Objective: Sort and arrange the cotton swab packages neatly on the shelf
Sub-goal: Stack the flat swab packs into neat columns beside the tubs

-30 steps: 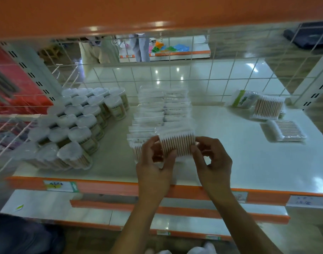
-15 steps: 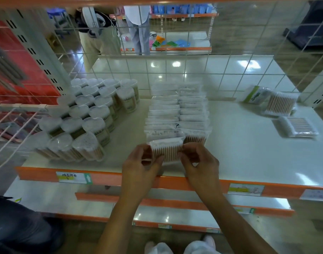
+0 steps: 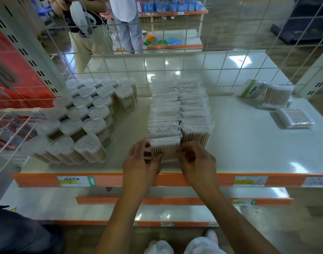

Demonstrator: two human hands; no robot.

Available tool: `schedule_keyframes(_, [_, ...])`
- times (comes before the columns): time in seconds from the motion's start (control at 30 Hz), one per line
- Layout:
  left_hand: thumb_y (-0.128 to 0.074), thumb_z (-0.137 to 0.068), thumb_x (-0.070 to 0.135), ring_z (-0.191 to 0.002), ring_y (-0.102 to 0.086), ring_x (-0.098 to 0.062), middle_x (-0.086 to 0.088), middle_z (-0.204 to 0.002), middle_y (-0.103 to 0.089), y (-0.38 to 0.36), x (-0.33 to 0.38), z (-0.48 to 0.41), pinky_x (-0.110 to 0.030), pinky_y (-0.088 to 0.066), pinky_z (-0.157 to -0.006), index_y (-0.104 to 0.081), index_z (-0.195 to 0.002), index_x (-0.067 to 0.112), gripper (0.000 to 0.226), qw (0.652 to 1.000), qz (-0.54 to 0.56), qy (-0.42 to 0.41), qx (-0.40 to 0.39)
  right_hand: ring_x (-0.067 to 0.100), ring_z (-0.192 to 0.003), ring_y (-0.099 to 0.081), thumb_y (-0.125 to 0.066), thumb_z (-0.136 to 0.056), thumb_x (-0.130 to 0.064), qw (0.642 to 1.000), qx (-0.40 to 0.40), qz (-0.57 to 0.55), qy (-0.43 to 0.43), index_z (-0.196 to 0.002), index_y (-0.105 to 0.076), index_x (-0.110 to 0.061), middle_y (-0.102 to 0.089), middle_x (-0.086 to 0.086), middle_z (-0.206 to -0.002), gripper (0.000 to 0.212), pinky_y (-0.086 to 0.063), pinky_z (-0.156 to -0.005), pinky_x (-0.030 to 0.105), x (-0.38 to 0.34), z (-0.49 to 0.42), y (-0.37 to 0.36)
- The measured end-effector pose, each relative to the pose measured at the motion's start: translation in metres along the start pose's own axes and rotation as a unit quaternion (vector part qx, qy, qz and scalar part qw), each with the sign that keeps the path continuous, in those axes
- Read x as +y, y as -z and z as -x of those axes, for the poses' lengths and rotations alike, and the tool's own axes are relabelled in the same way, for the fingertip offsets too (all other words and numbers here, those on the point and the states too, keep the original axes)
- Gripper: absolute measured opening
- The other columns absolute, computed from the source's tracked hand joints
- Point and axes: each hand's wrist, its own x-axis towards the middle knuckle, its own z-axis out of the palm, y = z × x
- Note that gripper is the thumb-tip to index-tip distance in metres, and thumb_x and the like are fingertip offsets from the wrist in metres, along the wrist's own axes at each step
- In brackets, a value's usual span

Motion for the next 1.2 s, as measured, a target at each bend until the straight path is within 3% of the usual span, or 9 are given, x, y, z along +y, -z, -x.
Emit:
schedule_keyframes(0.17, [-0.073,-0.08,0.032,-0.098,-0.06,-0.015,-0.002,-0.114,-0.063,-0.0007,-0.001,-0.0021,-0.023,-0.047,-0.082,-0.056,-0.123,0.015,0.049,1.0,-0.001,-0.013,0.007,0.006,-0.071,-0.061,-0.071,-0.081,-0.021,1.0,-0.011,0.016,-0.004,-0.097,-0.062,-0.016,-0.068,-0.004,-0.084,0.018,-0.046,-0.066,0.013,-0.003,-0.0014,-0.0019])
schedule_keyframes(0.3, [-0.076,-0.078,0.029,-0.09,-0.064,-0.018,-0.003,-0.107,-0.066,0.0007,0.0047,-0.0033,-0.024,-0.044,-0.073,-0.052,-0.117,0.013,0.049,0.999,-0.002,-0.021,0.026,0.006,-0.074,-0.062,-0.071,-0.082,-0.021,1.0,-0.016,0.01,-0.013,-0.098,-0.062,-0.015,-0.068,-0.003,-0.087,0.019,-0.044,-0.067,0.007,-0.0042,-0.0029,-0.0024])
schedule_keyframes(0.47, [-0.077,-0.077,0.027,-0.092,-0.064,-0.018,-0.003,-0.112,-0.064,0.0001,0.0055,-0.0058,-0.026,-0.047,-0.075,-0.052,-0.121,0.016,0.052,0.999,0.002,-0.034,0.026,0.005,-0.075,-0.061,-0.069,-0.083,-0.021,0.999,-0.027,0.008,-0.025,-0.101,-0.061,-0.016,-0.068,-0.003,-0.089,0.02,-0.045,-0.068,0.008,-0.0041,-0.0039,-0.0011])
schedule_keyframes(0.67, [-0.08,-0.073,0.017,-0.099,-0.058,-0.015,-0.007,-0.119,-0.058,0.0017,0.0037,-0.0073,-0.021,-0.041,-0.078,-0.051,-0.127,0.014,0.061,0.999,0.027,-0.026,0.01,0.003,-0.073,-0.06,-0.072,-0.081,-0.025,0.999,-0.042,0.032,-0.005,-0.101,-0.059,-0.018,-0.068,-0.005,-0.09,0.026,-0.045,-0.066,0.009,-0.0032,-0.0046,-0.0036])
schedule_keyframes(0.83, [-0.079,-0.073,0.013,-0.087,-0.049,-0.001,-0.009,-0.118,-0.058,0.0007,0.0056,-0.0064,0.004,-0.034,-0.069,-0.049,-0.127,0.01,0.063,0.999,0.034,-0.013,-0.004,0.004,-0.074,-0.056,-0.071,-0.081,-0.025,0.998,-0.042,0.055,0.012,-0.103,-0.057,-0.016,-0.068,-0.003,-0.091,0.027,-0.039,-0.066,0.01,-0.0063,-0.0061,-0.0051])
schedule_keyframes(0.9, [-0.08,-0.072,0.013,-0.086,-0.053,-0.004,-0.008,-0.115,-0.059,-0.0003,0.004,-0.0068,0.003,-0.036,-0.069,-0.049,-0.125,0.01,0.062,0.999,0.043,-0.007,-0.003,0.003,-0.074,-0.056,-0.071,-0.082,-0.024,0.997,-0.044,0.058,0.016,-0.103,-0.057,-0.016,-0.069,-0.002,-0.091,0.027,-0.036,-0.065,0.005,-0.0067,-0.0069,-0.006])
schedule_keyframes(1.03, [-0.079,-0.073,0.016,-0.092,-0.061,-0.013,-0.003,-0.113,-0.06,-0.0017,0.0009,-0.0065,-0.012,-0.042,-0.075,-0.047,-0.124,0.015,0.06,0.999,0.049,-0.013,-0.005,0.002,-0.074,-0.055,-0.071,-0.082,-0.024,0.997,-0.051,0.059,0.01,-0.104,-0.057,-0.017,-0.068,-0.003,-0.092,0.027,-0.033,-0.064,0.0,-0.0063,-0.0065,-0.0047])
schedule_keyframes(1.2, [-0.078,-0.073,0.014,-0.095,-0.052,-0.006,-0.005,-0.117,-0.058,-0.0009,0.0036,-0.0042,0.001,-0.035,-0.072,-0.047,-0.128,0.014,0.063,0.999,0.039,-0.016,-0.001,0.002,-0.074,-0.055,-0.07,-0.082,-0.023,0.997,-0.051,0.053,0.006,-0.103,-0.058,-0.016,-0.068,-0.004,-0.091,0.026,-0.033,-0.064,0.002,-0.0053,-0.0057,-0.0023])
